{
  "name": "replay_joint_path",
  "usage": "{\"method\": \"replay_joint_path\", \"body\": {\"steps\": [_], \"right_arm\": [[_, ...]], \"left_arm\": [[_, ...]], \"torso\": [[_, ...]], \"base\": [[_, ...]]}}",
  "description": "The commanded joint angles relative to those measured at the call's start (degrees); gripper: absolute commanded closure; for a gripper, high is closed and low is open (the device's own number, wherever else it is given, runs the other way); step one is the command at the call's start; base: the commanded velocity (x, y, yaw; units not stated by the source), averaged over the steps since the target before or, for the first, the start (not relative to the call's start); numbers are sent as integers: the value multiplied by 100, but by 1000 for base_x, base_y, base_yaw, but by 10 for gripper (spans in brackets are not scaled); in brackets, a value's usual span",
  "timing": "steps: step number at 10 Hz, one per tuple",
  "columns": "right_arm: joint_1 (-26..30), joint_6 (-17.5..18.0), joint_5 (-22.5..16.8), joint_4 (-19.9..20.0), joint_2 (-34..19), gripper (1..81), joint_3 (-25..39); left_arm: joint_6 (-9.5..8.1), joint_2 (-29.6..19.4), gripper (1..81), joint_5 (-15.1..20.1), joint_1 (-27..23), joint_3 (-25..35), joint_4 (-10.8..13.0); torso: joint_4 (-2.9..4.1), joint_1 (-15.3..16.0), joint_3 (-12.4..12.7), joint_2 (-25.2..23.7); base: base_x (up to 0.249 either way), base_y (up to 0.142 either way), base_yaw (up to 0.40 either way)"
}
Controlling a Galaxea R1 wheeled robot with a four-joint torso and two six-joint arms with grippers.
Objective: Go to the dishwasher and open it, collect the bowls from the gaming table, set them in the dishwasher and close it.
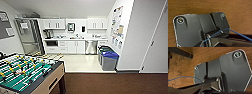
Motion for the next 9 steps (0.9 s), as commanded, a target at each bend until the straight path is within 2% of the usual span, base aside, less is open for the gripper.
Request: {"method": "replay_joint_path", "body": {"steps": [1, 8, 9], "right_arm": [[241, -19, -321, 37, -92, 10, 148], [223, -19, -321, 37, -100, 10, 157], [215, -19, -321, 37, -100, 10, 149]], "left_arm": [[42, -90, 10, 321, -276, 166, -46], [42, -125, 10, 330, -276, 262, -37], [42, -134, 10, 330, -276, 280, -37]], "torso": [[0, 2, 0, 0], [0, 0, 0, -2], [0, 0, 0, -2]], "base": [[133, 0, 0], [118, 0, 0], [93, -76, 0]]}}
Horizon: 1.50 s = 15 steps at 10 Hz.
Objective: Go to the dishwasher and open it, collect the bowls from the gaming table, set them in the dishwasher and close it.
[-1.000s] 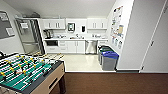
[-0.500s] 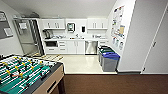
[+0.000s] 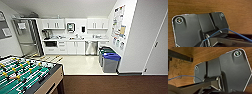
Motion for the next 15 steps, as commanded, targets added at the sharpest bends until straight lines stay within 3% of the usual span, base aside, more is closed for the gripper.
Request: {"method": "replay_joint_path", "body": {"steps": [1, 6, 15], "right_arm": [[242, -19, -308, 39, -103, 10, 143], [250, -19, -307, 39, -103, 10, 143], [259, -10, -307, 83, -120, 10, 134]], "left_arm": [[44, -101, 10, 314, -287, 167, -37], [44, -110, 10, 314, -287, 176, -37], [36, -127, 10, 314, -287, 246, -46]], "torso": [[0, 0, 0, 0], [0, 0, -2, 2], [0, -7, 0, 0]], "base": [[93, -76, 0], [93, -75, 0], [115, 0, 0]]}}
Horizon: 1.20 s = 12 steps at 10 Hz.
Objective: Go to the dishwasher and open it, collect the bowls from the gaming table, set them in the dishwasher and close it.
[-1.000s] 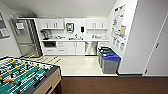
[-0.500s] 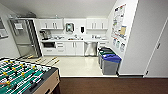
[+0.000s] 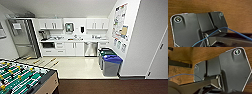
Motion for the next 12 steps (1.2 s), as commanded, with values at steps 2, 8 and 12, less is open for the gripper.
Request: {"method": "replay_joint_path", "body": {"steps": [2, 8, 12], "right_arm": [[322, -8, -311, 78, -103, 10, 126], [358, 36, -338, 87, -95, 10, 109], [384, 36, -346, 87, -103, 10, 117]], "left_arm": [[36, -113, 10, 308, -322, 176, -44], [36, -113, 10, 308, -322, 176, -52], [36, -139, 10, 308, -322, 176, -52]], "torso": [[0, 5, 0, 0], [0, 2, 0, 0], [0, 5, 0, 0]], "base": [[141, -30, 0], [142, -62, 0], [142, -32, 0]]}}
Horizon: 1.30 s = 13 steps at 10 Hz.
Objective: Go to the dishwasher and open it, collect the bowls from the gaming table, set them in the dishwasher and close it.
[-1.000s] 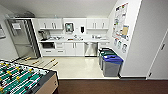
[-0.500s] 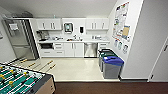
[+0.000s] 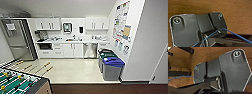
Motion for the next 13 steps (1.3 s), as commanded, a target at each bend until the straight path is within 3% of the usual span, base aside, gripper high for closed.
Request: {"method": "replay_joint_path", "body": {"steps": [1, 13], "right_arm": [[298, 7, -313, 63, -72, 10, 115], [307, 7, -279, 45, -89, 10, 106]], "left_arm": [[36, -134, 10, 313, -287, 112, -49], [36, -205, 10, 234, -287, 112, -57]], "torso": [[0, 0, 0, 0], [0, 2, 0, 0]], "base": [[142, 0, 0], [146, 0, 0]]}}
